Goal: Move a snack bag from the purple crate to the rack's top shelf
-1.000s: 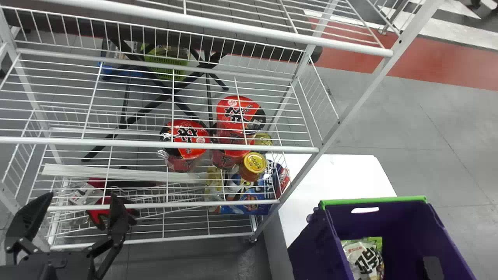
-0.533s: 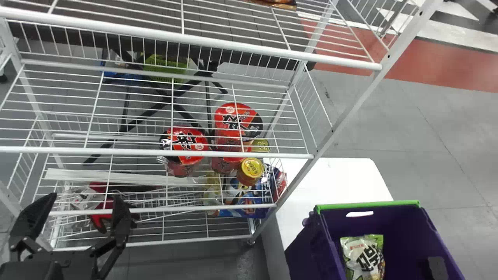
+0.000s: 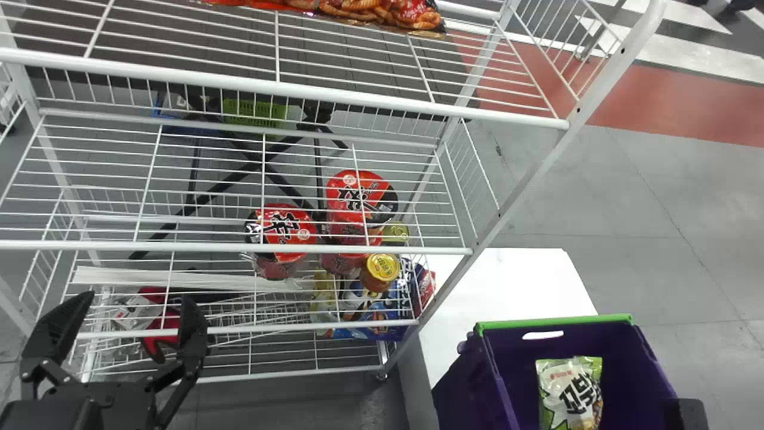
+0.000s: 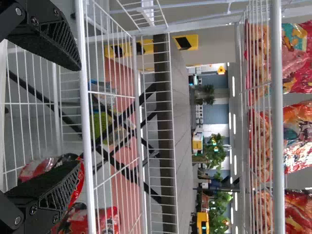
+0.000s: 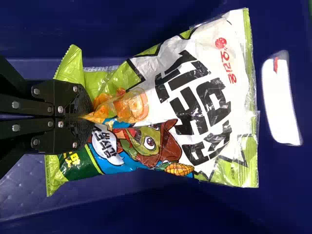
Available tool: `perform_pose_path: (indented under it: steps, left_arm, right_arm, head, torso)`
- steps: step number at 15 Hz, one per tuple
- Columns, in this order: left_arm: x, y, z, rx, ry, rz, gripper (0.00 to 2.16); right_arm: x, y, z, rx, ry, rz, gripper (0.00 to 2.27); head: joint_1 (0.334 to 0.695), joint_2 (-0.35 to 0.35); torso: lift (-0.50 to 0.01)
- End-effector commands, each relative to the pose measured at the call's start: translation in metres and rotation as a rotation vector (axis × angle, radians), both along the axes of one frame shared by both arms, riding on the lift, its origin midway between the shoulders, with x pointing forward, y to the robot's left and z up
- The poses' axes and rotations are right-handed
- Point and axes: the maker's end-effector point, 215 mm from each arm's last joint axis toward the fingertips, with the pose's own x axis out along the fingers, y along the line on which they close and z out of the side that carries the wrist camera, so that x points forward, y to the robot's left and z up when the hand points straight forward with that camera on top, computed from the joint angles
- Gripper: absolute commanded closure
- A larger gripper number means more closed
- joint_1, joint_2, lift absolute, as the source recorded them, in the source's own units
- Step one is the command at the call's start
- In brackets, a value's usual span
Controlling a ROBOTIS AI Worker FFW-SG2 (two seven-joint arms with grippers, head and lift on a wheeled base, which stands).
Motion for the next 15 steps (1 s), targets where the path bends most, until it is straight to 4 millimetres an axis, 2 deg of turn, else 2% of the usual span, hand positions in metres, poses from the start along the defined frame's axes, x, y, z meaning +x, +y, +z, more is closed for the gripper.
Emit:
perform_pose_path:
  steps: [1,15]
  left_arm:
    - [-0.0006,0.0003,0.0023,0.0,-0.004,0.003,0.15]
    - [-0.0012,-0.0018,0.002,0.001,-0.004,-0.001,0.15]
  right_arm:
    - [0.0022,0.0013,0.0043,0.001,-0.014,-0.006,1.66]
    - [0.0045,0.0037,0.0102,0.006,-0.025,-0.005,1.66]
  head:
    - [0.695,-0.35]
    - [0.695,-0.35]
  torso:
    - [-0.291]
    - [-0.235]
